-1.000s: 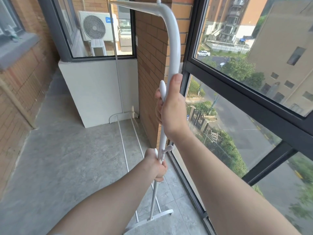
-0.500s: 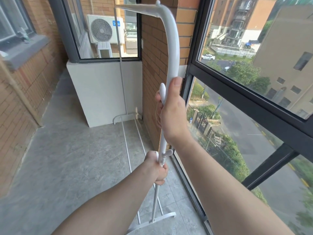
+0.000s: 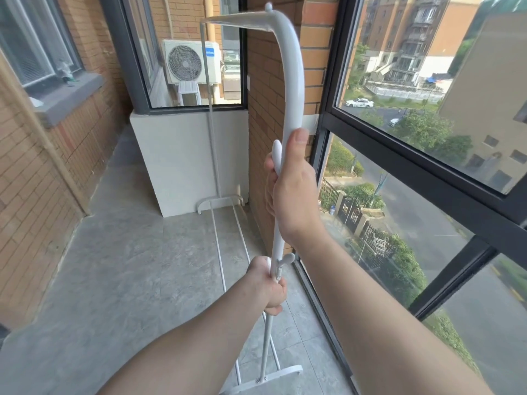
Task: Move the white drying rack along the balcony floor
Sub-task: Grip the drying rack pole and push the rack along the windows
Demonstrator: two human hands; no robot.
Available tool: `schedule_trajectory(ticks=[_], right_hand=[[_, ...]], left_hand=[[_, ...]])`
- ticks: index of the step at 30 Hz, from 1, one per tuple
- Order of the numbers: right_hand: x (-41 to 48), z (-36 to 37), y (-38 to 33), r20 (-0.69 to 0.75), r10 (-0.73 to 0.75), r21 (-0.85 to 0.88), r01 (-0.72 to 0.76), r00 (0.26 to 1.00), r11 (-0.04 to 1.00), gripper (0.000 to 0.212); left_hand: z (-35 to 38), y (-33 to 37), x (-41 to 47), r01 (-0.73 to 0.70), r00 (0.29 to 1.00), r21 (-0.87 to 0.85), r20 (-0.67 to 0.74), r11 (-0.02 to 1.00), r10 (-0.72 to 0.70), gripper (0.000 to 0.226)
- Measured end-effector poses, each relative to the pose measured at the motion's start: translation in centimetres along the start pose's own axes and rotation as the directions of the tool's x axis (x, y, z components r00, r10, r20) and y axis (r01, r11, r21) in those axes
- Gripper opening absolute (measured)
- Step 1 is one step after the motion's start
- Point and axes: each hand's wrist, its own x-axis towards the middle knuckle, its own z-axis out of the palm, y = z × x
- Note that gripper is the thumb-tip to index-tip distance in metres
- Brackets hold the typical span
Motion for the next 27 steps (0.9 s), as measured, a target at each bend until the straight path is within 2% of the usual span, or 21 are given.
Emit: schedule_trajectory(ticks=[8,13,21,24,27], right_hand=[[-2.2,-1.4,-1.4,0.014,-0.014,0.009,0.014,1.000,1.000,0.098],[-3.3,-2.6,-2.3,0.013,-0.023,0.040,0.022,1.000,0.999,0.095],[-6.4,-4.9,-3.9,0.044,-0.035,0.054,0.033,0.998,0.998,0.096],[-7.7,-5.2,-4.9,0.032,-0.035,0.058,0.033,0.999,0.998,0.094],[-9.0,-5.1,-5.6,0.029,-0.034,0.053,0.033,0.999,0.998,0.090]], left_hand=[[-1.2,-2.0,-1.6,-0.028,0.998,-0.015,0.050,0.999,0.028,0.041],[-1.3,-3.5,-2.1,-0.065,0.998,0.004,0.024,0.998,0.065,0.051],[-2.5,-6.8,-3.8,-0.112,0.993,-0.037,-0.048,0.993,0.110,0.050],[-3.3,-7.6,-4.2,-0.112,0.993,0.013,-0.040,0.994,0.113,0.047],[-4.4,-8.1,-4.7,-0.123,0.992,-0.023,-0.016,0.992,0.123,0.049]])
